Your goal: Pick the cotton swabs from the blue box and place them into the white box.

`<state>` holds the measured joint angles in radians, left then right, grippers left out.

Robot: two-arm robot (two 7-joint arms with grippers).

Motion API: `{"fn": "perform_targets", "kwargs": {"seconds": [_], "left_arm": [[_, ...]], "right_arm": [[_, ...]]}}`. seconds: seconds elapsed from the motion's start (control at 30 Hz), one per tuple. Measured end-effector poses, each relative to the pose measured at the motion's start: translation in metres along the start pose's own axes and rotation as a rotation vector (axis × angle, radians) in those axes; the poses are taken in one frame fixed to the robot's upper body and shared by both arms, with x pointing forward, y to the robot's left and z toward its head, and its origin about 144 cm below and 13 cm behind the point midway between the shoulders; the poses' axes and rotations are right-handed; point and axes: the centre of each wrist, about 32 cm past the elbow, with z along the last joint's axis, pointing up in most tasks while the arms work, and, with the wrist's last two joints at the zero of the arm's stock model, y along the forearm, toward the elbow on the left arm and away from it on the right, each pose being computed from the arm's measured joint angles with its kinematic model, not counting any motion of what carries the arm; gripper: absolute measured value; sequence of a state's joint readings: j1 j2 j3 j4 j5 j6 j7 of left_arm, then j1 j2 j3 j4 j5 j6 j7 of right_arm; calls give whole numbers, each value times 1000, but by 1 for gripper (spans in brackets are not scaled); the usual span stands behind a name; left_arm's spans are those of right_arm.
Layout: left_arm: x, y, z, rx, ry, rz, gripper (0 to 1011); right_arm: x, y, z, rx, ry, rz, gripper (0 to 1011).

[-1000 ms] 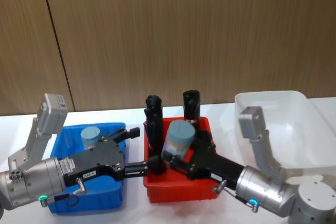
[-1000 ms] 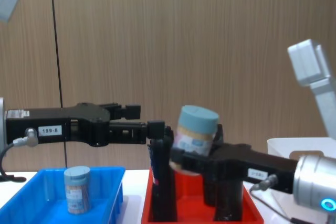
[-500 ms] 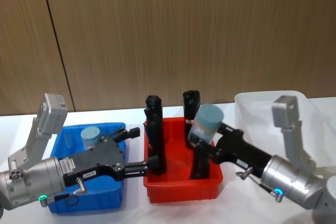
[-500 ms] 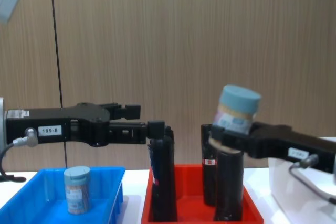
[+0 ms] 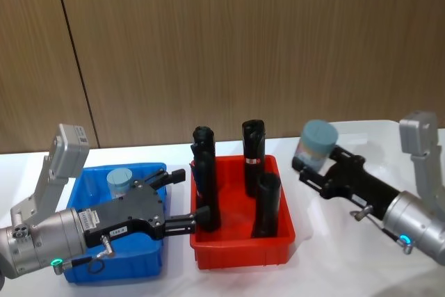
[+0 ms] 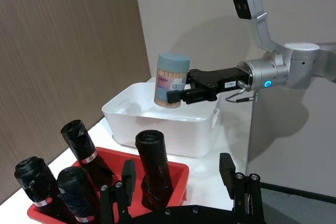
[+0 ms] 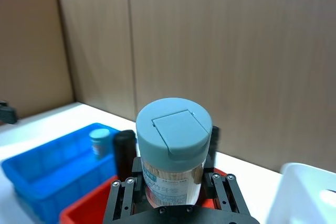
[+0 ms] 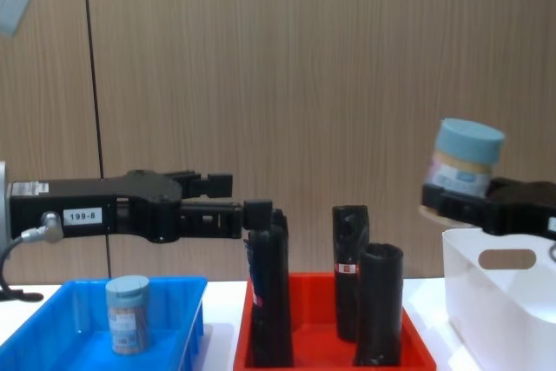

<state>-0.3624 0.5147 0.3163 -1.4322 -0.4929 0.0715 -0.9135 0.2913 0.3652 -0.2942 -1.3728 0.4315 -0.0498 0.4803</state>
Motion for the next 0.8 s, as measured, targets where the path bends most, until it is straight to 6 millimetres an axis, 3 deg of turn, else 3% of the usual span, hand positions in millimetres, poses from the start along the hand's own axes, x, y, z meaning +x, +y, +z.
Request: {"fn": "perform_targets", "kwargs": {"seconds": [0.8], "left_arm": [[0, 0, 0, 0, 0, 0, 1004]], "right_arm": [[59, -17, -6, -212, -69, -253, 625]]}}
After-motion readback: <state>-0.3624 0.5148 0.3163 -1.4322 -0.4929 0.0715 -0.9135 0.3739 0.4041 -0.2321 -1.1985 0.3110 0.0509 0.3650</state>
